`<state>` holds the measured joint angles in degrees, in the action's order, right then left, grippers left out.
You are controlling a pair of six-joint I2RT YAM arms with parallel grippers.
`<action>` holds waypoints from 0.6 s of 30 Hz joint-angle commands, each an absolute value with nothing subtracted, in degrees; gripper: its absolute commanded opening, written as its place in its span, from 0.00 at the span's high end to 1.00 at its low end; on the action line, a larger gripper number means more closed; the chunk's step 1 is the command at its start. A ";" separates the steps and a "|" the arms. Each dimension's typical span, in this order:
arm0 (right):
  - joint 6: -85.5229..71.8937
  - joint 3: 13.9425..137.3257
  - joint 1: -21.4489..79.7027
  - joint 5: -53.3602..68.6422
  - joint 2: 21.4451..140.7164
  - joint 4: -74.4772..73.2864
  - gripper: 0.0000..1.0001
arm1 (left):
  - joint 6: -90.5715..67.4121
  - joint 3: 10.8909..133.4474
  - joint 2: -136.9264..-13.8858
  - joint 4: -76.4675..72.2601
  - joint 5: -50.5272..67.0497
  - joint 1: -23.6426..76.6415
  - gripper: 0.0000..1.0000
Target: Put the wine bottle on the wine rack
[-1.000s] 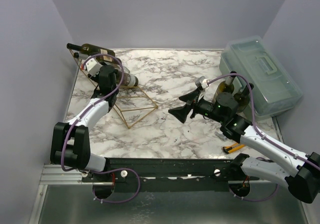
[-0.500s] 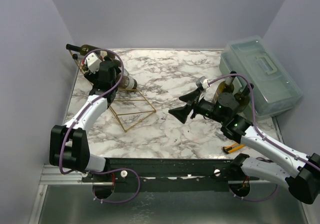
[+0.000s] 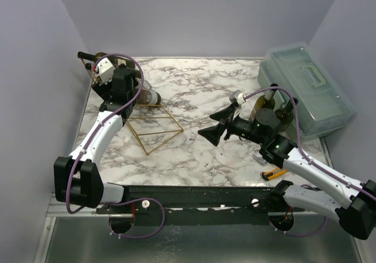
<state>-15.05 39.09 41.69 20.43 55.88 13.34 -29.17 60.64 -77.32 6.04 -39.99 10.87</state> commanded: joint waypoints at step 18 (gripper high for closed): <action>-12.20 47.55 42.10 7.94 55.50 1.13 0.00 | -20.30 65.02 -64.72 13.51 -36.33 10.81 0.01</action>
